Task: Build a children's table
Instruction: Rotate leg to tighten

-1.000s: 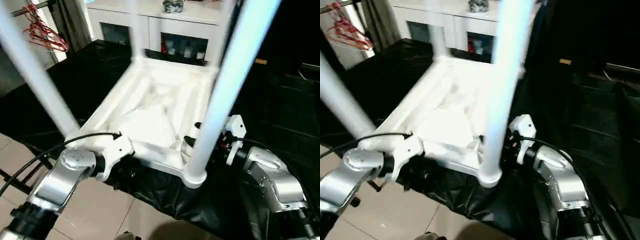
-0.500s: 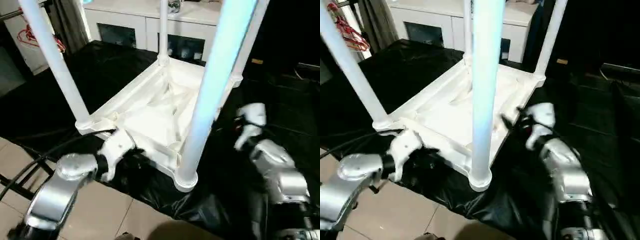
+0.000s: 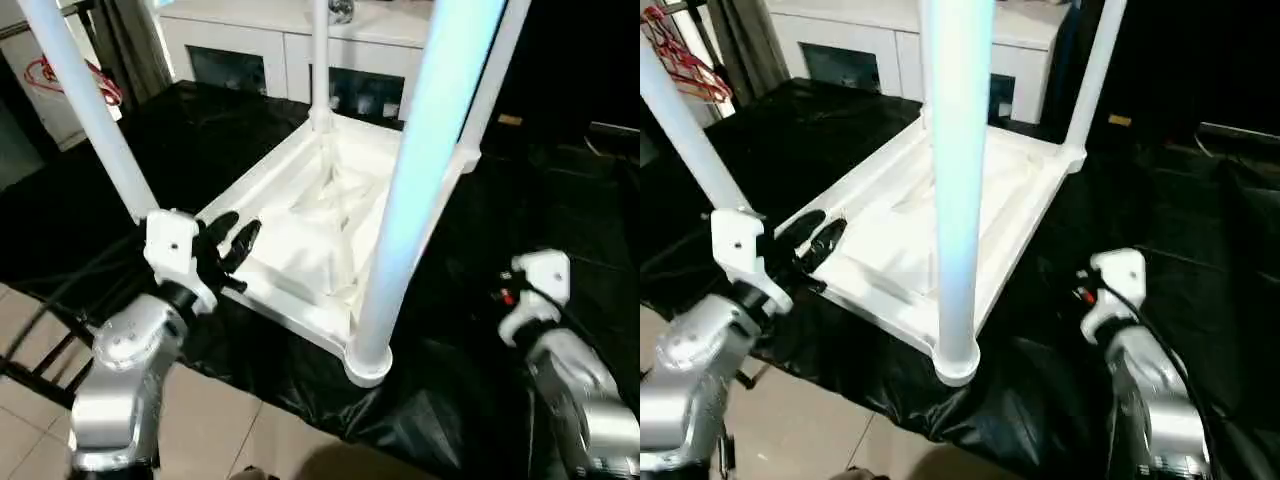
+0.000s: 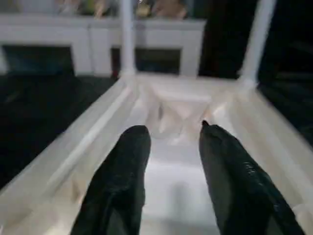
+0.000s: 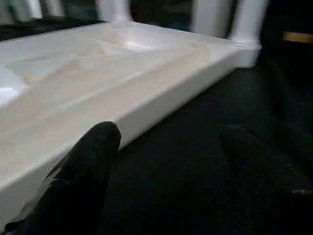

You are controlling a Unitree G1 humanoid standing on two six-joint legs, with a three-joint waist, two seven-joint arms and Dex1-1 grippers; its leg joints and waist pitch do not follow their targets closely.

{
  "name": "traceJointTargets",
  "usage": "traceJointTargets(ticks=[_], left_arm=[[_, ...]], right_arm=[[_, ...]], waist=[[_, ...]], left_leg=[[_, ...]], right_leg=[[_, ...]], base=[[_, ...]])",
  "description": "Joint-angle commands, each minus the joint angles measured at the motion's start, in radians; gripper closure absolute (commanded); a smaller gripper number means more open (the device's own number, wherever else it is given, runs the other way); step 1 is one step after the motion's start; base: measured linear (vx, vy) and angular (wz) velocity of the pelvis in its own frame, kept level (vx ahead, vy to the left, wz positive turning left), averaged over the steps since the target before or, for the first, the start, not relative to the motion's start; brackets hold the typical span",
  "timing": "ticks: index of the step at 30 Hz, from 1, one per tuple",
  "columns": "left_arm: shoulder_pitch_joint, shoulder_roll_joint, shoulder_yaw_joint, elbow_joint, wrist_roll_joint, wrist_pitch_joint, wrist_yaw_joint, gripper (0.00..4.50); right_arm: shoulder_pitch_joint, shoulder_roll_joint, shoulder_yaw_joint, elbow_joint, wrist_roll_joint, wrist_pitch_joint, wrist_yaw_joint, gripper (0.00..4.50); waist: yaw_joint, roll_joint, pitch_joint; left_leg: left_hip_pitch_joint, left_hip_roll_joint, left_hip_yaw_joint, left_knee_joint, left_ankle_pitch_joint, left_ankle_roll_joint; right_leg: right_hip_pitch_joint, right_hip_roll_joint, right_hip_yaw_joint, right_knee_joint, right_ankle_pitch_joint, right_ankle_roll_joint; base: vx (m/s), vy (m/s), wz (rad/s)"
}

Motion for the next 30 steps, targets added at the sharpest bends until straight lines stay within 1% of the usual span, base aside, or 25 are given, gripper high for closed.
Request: traceJointTargets(ticks=[1,4,8,9,10,11,12,13,14,15,16,17,18,19,20,21,22,23,24,25,26,27,28,29,30], left_arm=[[0.015,0.0,0.004,0.029,0.041,0.006,0.059,2.34],[0.045,-0.018,-0.01,0.069,0.096,-0.062,0.134,2.3],[0.092,-0.04,-0.007,0.051,0.106,-0.111,0.16,2.3],[0.092,-0.04,-0.007,0.051,0.106,-0.111,0.16,2.3],[0.111,-0.052,-0.015,0.057,0.094,-0.131,0.149,2.3],[0.119,-0.05,-0.029,0.067,0.11,-0.145,0.152,2.3],[0.119,-0.05,-0.029,0.067,0.11,-0.145,0.152,2.3],[0.143,-0.041,-0.057,0.048,0.128,-0.158,0.152,2.3],[0.154,-0.046,-0.073,0.027,0.133,-0.165,0.158,2.3],[0.155,-0.046,-0.075,0.025,0.133,-0.165,0.159,2.3],[0.157,-0.049,-0.082,0.018,0.14,-0.17,0.167,2.3],[0.173,-0.041,-0.09,0.007,0.159,-0.182,0.173,2.3],[0.177,-0.039,-0.092,0.004,0.165,-0.187,0.175,2.3],[0.185,-0.035,-0.096,0.0,0.176,-0.196,0.178,2.3],[0.218,-0.035,-0.106,-0.018,0.193,-0.21,0.182,2.3],[0.281,-0.051,-0.112,-0.057,0.199,-0.21,0.198,2.3],[0.295,-0.057,-0.112,-0.066,0.197,-0.206,0.205,2.3],[0.32,-0.076,-0.102,-0.087,0.17,-0.215,0.213,2.3],[0.32,-0.076,-0.102,-0.087,0.17,-0.215,0.213,2.3],[0.326,-0.075,-0.102,-0.092,0.174,-0.215,0.217,2.3],[0.341,-0.072,-0.101,-0.104,0.205,-0.221,0.242,2.3],[0.35,-0.071,-0.093,-0.108,0.219,-0.221,0.259,2.3],[0.354,-0.07,-0.088,-0.109,0.23,-0.221,0.271,2.3],[0.363,-0.061,-0.068,-0.107,0.246,-0.237,0.284,2.3],[0.37,-0.056,-0.042,-0.102,0.256,-0.229,0.309,2.3]], right_arm=[[0.02,0.019,-0.004,-0.044,-0.036,-0.005,-0.057,0.59],[0.064,0.07,0.015,-0.098,-0.068,0.074,-0.145,0.52],[0.136,0.099,0.055,-0.15,-0.072,0.069,-0.15,0.52],[0.136,0.099,0.055,-0.15,-0.072,0.069,-0.15,0.52],[0.144,0.101,0.062,-0.134,-0.073,0.041,-0.146,0.52],[0.138,0.104,0.053,-0.12,-0.066,0.038,-0.149,0.52],[0.138,0.104,0.053,-0.12,-0.066,0.038,-0.149,0.52],[0.127,0.112,0.04,-0.124,-0.055,0.054,-0.159,0.52],[0.112,0.108,0.038,-0.129,-0.051,0.077,-0.154,0.52],[0.11,0.107,0.038,-0.129,-0.05,0.079,-0.153,0.52],[0.1,0.102,0.039,-0.126,-0.049,0.086,-0.146,0.52],[0.107,0.098,0.052,-0.137,-0.056,0.087,-0.14,0.52],[0.11,0.097,0.056,-0.14,-0.058,0.087,-0.139,0.52],[0.114,0.094,0.063,-0.146,-0.062,0.088,-0.136,0.52],[0.139,0.091,0.072,-0.173,-0.065,0.086,-0.131,0.52],[0.185,0.085,0.072,-0.217,-0.051,0.087,-0.115,0.52],[0.194,0.084,0.071,-0.225,-0.046,0.085,-0.11,0.52],[0.206,0.074,0.067,-0.234,-0.033,0.093,-0.092,0.52],[0.206,0.074,0.067,-0.234,-0.033,0.093,-0.092,0.52],[0.207,0.072,0.063,-0.235,-0.027,0.093,-0.086,0.52],[0.208,0.064,0.054,-0.234,-0.009,0.094,-0.064,0.52],[0.205,0.054,0.047,-0.225,-0.001,0.09,-0.051,0.52],[0.201,0.048,0.043,-0.218,0.003,0.088,-0.042,0.52],[0.194,0.043,0.043,-0.206,0.002,0.08,-0.036,0.52],[0.184,0.034,0.043,-0.19,0.007,0.069,-0.02,0.52]], waist=[[-0.007,-0.006,-0.053],[-0.015,-0.005,-0.052],[-0.026,0.005,-0.052],[-0.027,0.004,-0.051],[-0.031,-0.015,-0.051],[-0.024,-0.01,-0.052],[-0.032,-0.02,-0.058],[-0.016,-0.038,-0.058],[0.001,-0.06,-0.061],[0.016,-0.059,-0.059],[0.023,-0.053,-0.059],[0.021,-0.042,-0.052],[0.006,-0.035,-0.052],[-0.015,-0.022,-0.052],[-0.03,0.006,-0.052],[-0.043,0.018,-0.044],[-0.028,0.025,-0.053],[-0.056,0.022,-0.054],[-0.061,0.023,-0.051],[-0.073,0.016,-0.051],[-0.073,0.008,-0.052],[-0.069,-0.008,-0.05],[-0.06,-0.024,-0.045],[-0.053,-0.05,-0.042],[-0.032,-0.053,-0.041]], left_leg=[[0.02,0.037,-0.03,-0.087,-0.419,-0.021],[0.022,0.035,-0.035,-0.089,-0.441,-0.028],[0.02,0.038,-0.04,-0.095,-0.463,-0.027],[0.02,0.039,-0.041,-0.097,-0.468,-0.026],[0.016,0.037,-0.037,-0.095,-0.465,-0.017],[0.012,0.03,-0.029,-0.088,-0.445,0.019],[0.061,0.033,0.017,-0.04,-0.436,-0.012],[0.048,0.018,0.013,-0.023,-0.42,-0.004],[0.021,0.011,0.009,-0.003,-0.373,0.04],[0.018,0.008,-0.005,0.025,-0.342,0.07],[0.009,0.004,-0.02,0.031,-0.317,0.087],[0.023,0.014,-0.043,0.011,-0.316,0.084],[0.046,0.02,-0.03,-0.024,-0.349,0.063],[0.08,0.023,-0.024,-0.05,-0.412,0.045],[0.085,0.061,-0.003,-0.082,-0.484,0.004],[0.004,0.084,-0.071,-0.148,-0.538,0.003],[0.02,0.088,-0.061,-0.149,-0.548,-0.055],[0.048,0.133,-0.099,-0.147,-0.449,-0.181],[0.047,0.149,-0.102,-0.153,-0.433,-0.181],[0.045,0.168,-0.115,-0.158,-0.414,-0.161],[0.047,0.184,-0.122,-0.156,-0.396,-0.11],[0.031,0.155,-0.102,-0.141,-0.413,-0.056],[0.012,0.071,-0.054,-0.094,-0.487,-0.036],[0.011,0.033,-0.038,-0.066,-0.502,-0.027],[0.022,0.025,-0.047,-0.039,-0.43,0.005]], right_leg=[[0.021,-0.04,0.033,-0.098,-0.466,-0.074],[0.018,-0.039,0.031,-0.106,-0.521,-0.041],[0.019,-0.04,0.03,-0.11,-0.507,-0.039],[0.02,-0.04,0.029,-0.112,-0.506,-0.04],[0.021,-0.042,0.03,-0.113,-0.508,-0.039],[0.022,-0.066,0.041,-0.116,-0.544,-0.049],[-0.035,-0.039,0.086,-0.147,-0.605,-0.022],[-0.02,-0.052,0.123,-0.14,-0.686,0.008],[0.0,-0.077,0.179,-0.14,-0.716,0.034],[0.002,-0.097,0.231,-0.156,-0.766,0.041],[0.015,-0.108,0.253,-0.159,-0.778,0.038],[-0.014,-0.054,0.254,-0.152,-0.761,0.027],[-0.042,0.009,0.212,-0.131,-0.686,0.019],[-0.077,0.066,0.16,-0.107,-0.591,0.01],[-0.093,0.088,0.083,-0.036,-0.377,-0.022],[0.002,0.044,0.05,0.027,-0.106,-0.065],[-0.006,0.036,0.046,0.01,-0.061,-0.074],[0.003,0.02,0.028,0.006,0.013,-0.087],[0.006,0.016,0.021,0.011,0.002,-0.083],[0.015,0.011,0.018,0.018,-0.018,-0.07],[0.019,-0.002,0.014,0.031,-0.062,-0.05],[0.034,-0.024,0.027,0.006,-0.082,-0.044],[0.039,-0.05,0.052,-0.059,-0.183,-0.071],[0.032,-0.064,0.059,-0.083,-0.338,-0.07],[0.024,-0.111,0.081,-0.114,-0.641,-0.029]], base=[[0.0,0.0,0.0],[0.0,0.0,0.0],[0.0,0.0,0.0],[0.0,0.0,0.0],[0.0,0.0,0.0],[-0.051,0.023,-0.13],[-0.051,0.023,-0.13],[-0.002,0.043,-0.37],[0.05,0.083,-0.52],[0.05,0.083,-0.52],[-0.001,0.143,-0.59],[-0.02,0.184,-0.59],[-0.02,0.184,-0.59],[-0.043,0.175,-0.49],[-0.057,0.183,-0.37],[-0.057,0.183,-0.37],[-0.012,0.167,-0.02],[0.019,0.094,0.17],[0.019,0.094,0.17],[0.0,0.0,0.0],[0.0,0.0,0.0],[0.0,0.0,0.0],[-0.048,-0.083,-0.05],[-0.035,-0.112,-0.02],[-0.035,-0.112,-0.02]])
